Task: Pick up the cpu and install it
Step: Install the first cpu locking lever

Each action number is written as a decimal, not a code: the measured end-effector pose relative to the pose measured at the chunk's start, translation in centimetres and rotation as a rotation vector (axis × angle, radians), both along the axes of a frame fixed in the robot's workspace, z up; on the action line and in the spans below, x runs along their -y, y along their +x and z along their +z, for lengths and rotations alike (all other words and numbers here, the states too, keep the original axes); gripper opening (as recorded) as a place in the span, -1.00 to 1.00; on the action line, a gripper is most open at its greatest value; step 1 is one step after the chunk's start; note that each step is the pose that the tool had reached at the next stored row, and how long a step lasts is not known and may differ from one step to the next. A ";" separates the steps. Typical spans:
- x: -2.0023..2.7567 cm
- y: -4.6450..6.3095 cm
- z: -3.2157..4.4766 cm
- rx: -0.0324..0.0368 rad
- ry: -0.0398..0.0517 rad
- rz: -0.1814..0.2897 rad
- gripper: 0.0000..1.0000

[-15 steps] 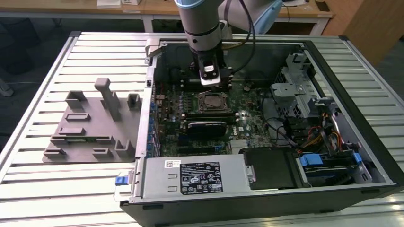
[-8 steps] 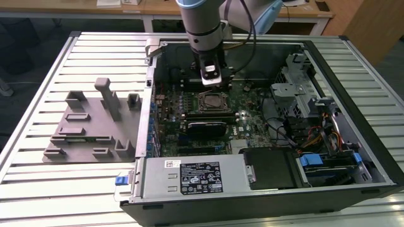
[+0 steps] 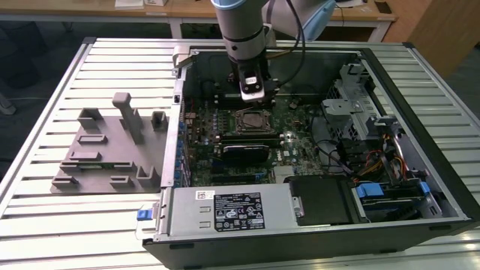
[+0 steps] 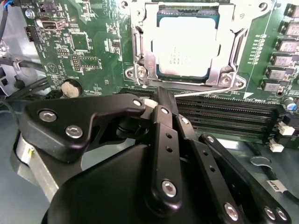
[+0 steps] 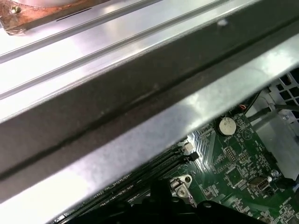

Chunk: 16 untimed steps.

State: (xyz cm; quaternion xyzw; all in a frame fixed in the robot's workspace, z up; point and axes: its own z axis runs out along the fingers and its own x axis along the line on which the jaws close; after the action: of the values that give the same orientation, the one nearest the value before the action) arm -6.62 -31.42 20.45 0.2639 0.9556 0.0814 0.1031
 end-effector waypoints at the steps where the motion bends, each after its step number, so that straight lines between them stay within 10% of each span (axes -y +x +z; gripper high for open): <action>1: -0.07 0.0 -0.01 0.0001 0.0000 0.000 -0.79; 16: -0.23 0.0 -0.33 0.0106 0.0028 0.000 -0.79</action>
State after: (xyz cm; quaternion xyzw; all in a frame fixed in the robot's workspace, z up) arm -6.62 -31.19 20.12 0.2638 0.9548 0.0840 0.1078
